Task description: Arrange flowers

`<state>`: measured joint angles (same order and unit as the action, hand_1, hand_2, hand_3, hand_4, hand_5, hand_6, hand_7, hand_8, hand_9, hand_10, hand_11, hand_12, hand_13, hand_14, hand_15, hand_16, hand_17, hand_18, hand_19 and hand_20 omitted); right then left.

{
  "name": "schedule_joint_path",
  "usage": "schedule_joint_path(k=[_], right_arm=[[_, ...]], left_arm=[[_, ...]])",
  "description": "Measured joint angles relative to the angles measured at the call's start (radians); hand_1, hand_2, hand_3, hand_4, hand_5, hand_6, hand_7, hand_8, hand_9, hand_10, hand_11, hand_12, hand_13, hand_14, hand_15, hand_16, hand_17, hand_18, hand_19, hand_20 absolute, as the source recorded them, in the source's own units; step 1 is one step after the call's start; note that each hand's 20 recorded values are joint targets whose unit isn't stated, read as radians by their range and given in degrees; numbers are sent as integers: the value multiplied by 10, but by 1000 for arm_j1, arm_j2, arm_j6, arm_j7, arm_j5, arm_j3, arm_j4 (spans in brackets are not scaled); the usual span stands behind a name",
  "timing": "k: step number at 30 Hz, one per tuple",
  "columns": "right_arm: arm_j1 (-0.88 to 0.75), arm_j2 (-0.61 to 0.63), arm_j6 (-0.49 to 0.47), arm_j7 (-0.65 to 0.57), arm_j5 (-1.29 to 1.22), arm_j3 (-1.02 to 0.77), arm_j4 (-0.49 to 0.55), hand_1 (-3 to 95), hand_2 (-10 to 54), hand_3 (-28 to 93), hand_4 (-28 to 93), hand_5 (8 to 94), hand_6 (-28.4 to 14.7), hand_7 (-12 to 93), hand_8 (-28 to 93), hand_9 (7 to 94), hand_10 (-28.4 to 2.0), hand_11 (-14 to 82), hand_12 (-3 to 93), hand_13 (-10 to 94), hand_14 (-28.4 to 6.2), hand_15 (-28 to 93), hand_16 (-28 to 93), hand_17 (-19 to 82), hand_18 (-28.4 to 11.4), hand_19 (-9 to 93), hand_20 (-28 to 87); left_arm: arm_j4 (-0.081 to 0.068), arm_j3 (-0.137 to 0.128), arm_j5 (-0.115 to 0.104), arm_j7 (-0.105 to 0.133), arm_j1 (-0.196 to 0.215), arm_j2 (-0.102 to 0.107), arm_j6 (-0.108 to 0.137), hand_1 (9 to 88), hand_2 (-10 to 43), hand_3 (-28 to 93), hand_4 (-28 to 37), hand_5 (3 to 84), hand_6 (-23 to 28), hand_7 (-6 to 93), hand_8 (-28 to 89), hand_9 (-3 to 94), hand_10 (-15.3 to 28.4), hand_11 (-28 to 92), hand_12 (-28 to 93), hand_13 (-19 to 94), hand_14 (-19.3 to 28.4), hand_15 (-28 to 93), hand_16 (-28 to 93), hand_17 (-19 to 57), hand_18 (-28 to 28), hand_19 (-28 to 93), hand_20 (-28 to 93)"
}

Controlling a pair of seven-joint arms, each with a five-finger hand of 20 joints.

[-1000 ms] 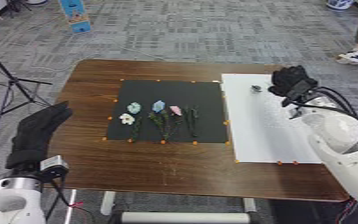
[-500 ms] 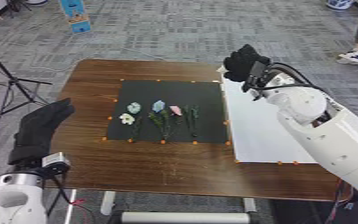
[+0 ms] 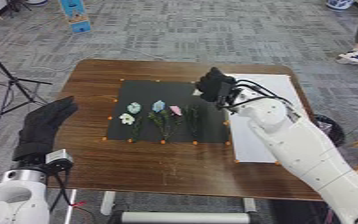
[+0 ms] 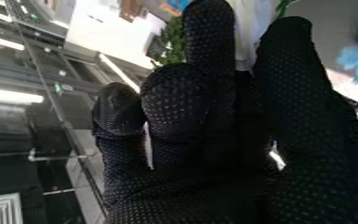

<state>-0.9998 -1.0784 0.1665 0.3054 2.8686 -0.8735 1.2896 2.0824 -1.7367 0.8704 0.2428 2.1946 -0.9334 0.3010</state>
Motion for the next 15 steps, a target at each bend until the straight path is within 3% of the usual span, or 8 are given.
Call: schedule_joint_path(k=[7,15], right_arm=[[-6,-89,2,29,53,-52,-102,621,-20,480,-244,744,43,278,11,842,-72,213,329,804,-46,605,419,421,-202,851,601],[-13,-145,-1,42,58,-75,-120,603,-23,502,-239,741,46,283,8,841,-71,216,324,803,-47,606,418,420,-204,851,601]], left_arm=[[-5,11,0,-1,-11,1,-3,244,36,721,-273,517,47,129,-78,500,138,179,110,371,140,110,-7,67,78,53,157],[-8,17,0,0,-16,1,-9,244,36,721,-273,517,46,129,-77,500,138,178,110,371,139,110,-7,67,78,54,157]])
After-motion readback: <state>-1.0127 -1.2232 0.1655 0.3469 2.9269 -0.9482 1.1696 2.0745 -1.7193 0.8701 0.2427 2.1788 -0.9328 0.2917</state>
